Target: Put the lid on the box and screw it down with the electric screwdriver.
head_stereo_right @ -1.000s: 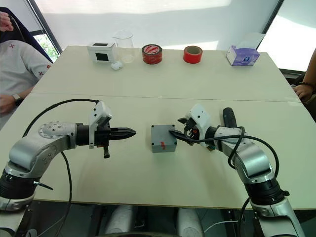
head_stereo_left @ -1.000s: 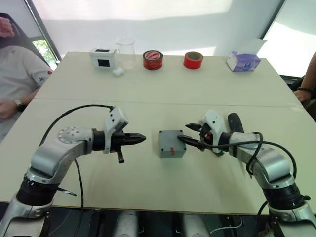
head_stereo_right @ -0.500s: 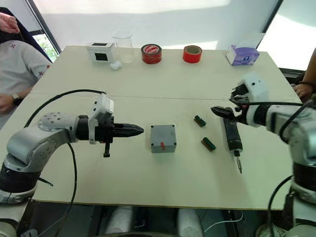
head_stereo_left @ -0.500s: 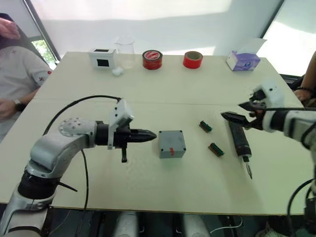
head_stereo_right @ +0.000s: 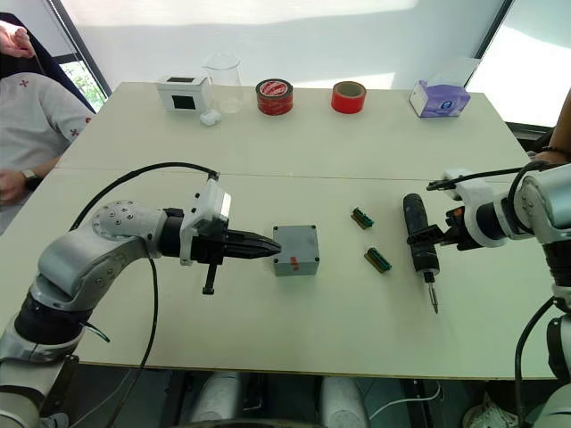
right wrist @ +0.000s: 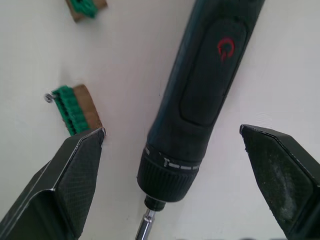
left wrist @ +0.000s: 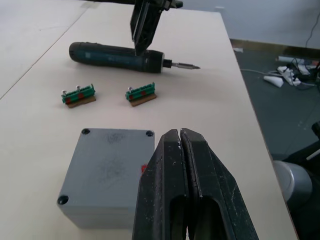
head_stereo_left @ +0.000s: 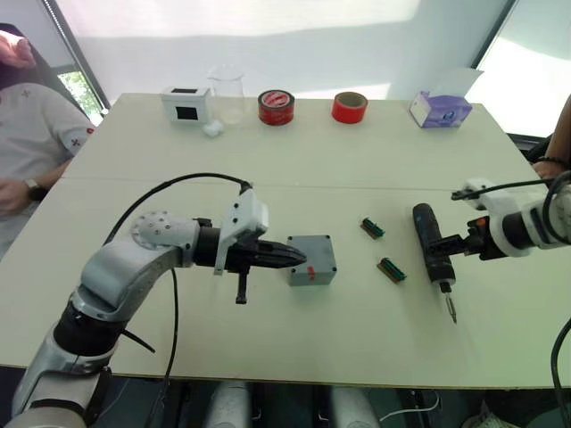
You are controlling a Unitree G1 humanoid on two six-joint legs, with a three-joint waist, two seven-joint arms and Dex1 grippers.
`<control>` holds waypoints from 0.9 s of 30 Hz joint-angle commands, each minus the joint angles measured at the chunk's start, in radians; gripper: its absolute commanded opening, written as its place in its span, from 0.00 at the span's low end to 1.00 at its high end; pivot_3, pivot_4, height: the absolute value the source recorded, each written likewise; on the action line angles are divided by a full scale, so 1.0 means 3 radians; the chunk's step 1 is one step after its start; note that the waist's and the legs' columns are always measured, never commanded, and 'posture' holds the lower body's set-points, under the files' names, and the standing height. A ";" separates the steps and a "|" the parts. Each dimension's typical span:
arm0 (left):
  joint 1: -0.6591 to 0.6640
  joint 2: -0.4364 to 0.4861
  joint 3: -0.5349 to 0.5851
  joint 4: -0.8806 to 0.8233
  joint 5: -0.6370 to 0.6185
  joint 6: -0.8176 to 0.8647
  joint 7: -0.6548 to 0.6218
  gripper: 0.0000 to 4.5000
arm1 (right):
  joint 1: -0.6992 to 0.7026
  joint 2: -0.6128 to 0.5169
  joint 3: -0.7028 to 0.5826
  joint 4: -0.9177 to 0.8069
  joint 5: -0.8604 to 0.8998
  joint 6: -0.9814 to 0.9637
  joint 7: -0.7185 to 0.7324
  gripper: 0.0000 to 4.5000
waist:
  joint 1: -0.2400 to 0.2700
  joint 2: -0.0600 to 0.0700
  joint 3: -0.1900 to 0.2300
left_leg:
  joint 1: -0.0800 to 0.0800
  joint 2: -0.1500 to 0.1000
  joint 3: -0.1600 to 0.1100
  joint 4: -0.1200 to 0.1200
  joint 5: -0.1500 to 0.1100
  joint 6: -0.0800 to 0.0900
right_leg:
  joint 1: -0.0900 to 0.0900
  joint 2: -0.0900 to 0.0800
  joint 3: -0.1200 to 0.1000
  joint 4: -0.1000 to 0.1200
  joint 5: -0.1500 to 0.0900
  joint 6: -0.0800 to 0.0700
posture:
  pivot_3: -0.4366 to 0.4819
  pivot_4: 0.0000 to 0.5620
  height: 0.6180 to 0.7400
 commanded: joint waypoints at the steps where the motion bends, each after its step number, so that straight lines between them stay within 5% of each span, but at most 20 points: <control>1: 0.0051 -0.0005 0.0026 -0.0177 0.0000 -0.0022 0.0080 0.00 | -0.0148 0.0026 0.0096 0.0192 -0.0096 0.0005 0.0015 0.99 | -0.0001 0.0000 0.0000 | 0.0000 0.0000 0.0000 0.0000 0.0000 0.0000 | 0.0000 0.0000 0.0000 0.0000 0.0000 0.0000 | 0.48 0.27 0.79; 11: 0.0172 -0.0066 0.0001 -0.0276 0.0029 0.0001 0.0285 0.00 | -0.0317 0.0141 0.0649 0.0396 -0.0193 -0.0118 0.0210 0.99 | 0.0001 0.0001 0.0000 | 0.0000 0.0001 0.0000 0.0000 0.0001 -0.0001 | -0.0001 0.0002 -0.0001 0.0001 0.0004 0.0007 | 0.48 0.27 0.79; 14: 0.0164 -0.0060 0.0029 -0.0273 0.0030 0.0004 0.0321 0.00 | -0.0325 0.0097 0.0824 0.0354 -0.0234 -0.0180 0.0311 0.86 | 0.0004 0.0001 0.0000 | 0.0000 0.0001 0.0000 0.0000 0.0001 -0.0001 | -0.0001 0.0003 -0.0002 0.0001 0.0004 0.0008 | 0.48 0.27 0.79; 20: 0.0216 -0.0037 0.0037 -0.0263 0.0047 -0.0014 0.0336 0.00 | -0.0405 0.0215 0.0919 0.0504 -0.0352 -0.0184 0.0331 0.43 | -0.0002 0.0002 0.0000 | 0.0000 0.0001 0.0000 0.0000 0.0002 -0.0003 | 0.0000 0.0003 -0.0004 0.0001 0.0004 0.0008 | 0.48 0.27 0.79; 27: 0.0133 0.0135 0.0110 0.0020 0.0128 -0.0117 0.0151 0.00 | -0.0724 0.0421 0.0723 0.0968 -0.0555 -0.0294 0.0193 0.40 | -0.0015 0.0001 0.0000 | 0.0000 0.0001 0.0000 0.0001 0.0009 -0.0016 | -0.0001 0.0004 -0.0005 0.0002 0.0005 0.0007 | 0.48 0.27 0.79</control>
